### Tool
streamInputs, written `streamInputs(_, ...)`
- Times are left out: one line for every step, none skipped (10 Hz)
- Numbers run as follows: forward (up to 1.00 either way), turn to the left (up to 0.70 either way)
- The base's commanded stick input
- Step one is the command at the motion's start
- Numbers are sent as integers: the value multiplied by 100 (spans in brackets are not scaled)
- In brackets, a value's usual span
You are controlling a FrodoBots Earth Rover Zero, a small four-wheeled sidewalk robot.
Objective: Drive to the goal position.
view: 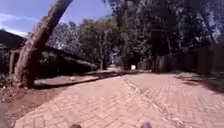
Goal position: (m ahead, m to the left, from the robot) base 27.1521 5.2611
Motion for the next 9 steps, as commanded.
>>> streamInputs(70, 0)
streamInputs(70, 0)
streamInputs(70, 0)
streamInputs(70, 0)
streamInputs(70, 0)
streamInputs(70, 0)
streamInputs(70, 0)
streamInputs(70, 0)
streamInputs(70, 0)
